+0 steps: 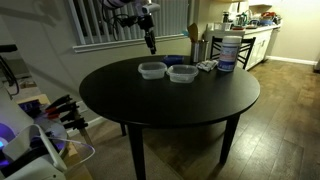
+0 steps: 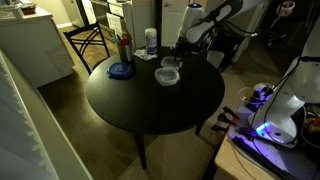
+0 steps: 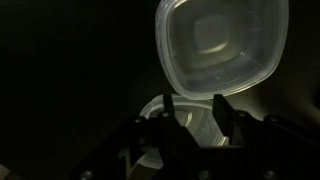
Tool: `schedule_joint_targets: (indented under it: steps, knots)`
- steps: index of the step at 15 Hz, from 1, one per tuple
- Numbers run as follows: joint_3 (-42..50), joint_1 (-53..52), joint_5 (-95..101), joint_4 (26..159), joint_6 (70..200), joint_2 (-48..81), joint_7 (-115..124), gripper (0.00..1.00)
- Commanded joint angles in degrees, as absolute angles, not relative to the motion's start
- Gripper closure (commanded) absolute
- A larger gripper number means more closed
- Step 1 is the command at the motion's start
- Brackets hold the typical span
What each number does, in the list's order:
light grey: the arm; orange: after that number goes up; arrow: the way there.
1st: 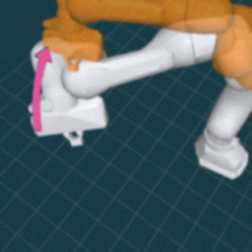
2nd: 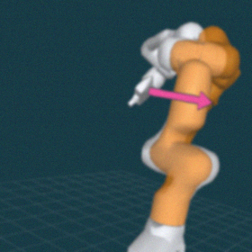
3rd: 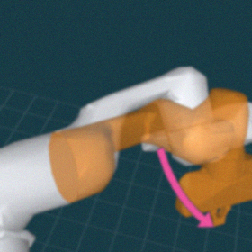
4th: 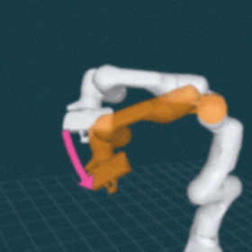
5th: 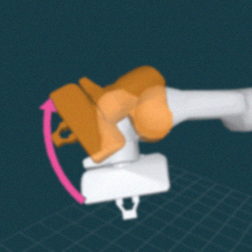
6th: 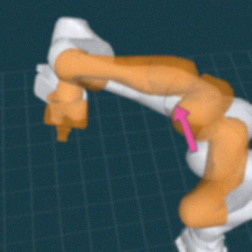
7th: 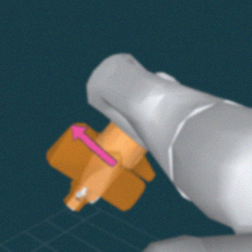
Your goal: Put the lunch boxes together in one pile
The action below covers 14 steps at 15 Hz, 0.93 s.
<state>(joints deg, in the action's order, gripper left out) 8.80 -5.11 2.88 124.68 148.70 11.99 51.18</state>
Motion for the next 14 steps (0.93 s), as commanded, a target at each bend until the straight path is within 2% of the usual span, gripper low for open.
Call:
schedule_joint_targets:
  steps: [1, 4, 5, 10, 14]
  knots:
    - [9.51, -3.18, 4.13, 124.3, 150.46, 13.95, 52.79, 0.24]
    - [10.16, -0.2, 0.86, 121.7, 150.29, 18.68, 50.55, 0.04]
    - [10.31, 0.75, -0.07, 120.86, 150.4, 20.24, 49.95, 0.02]
    - [9.4, 7.51, -8.65, 112.59, 149.51, 31.2, 43.52, 0.0]
    - [9.63, 9.13, -11.45, 106.29, 148.23, 36.87, 41.72, 0.0]
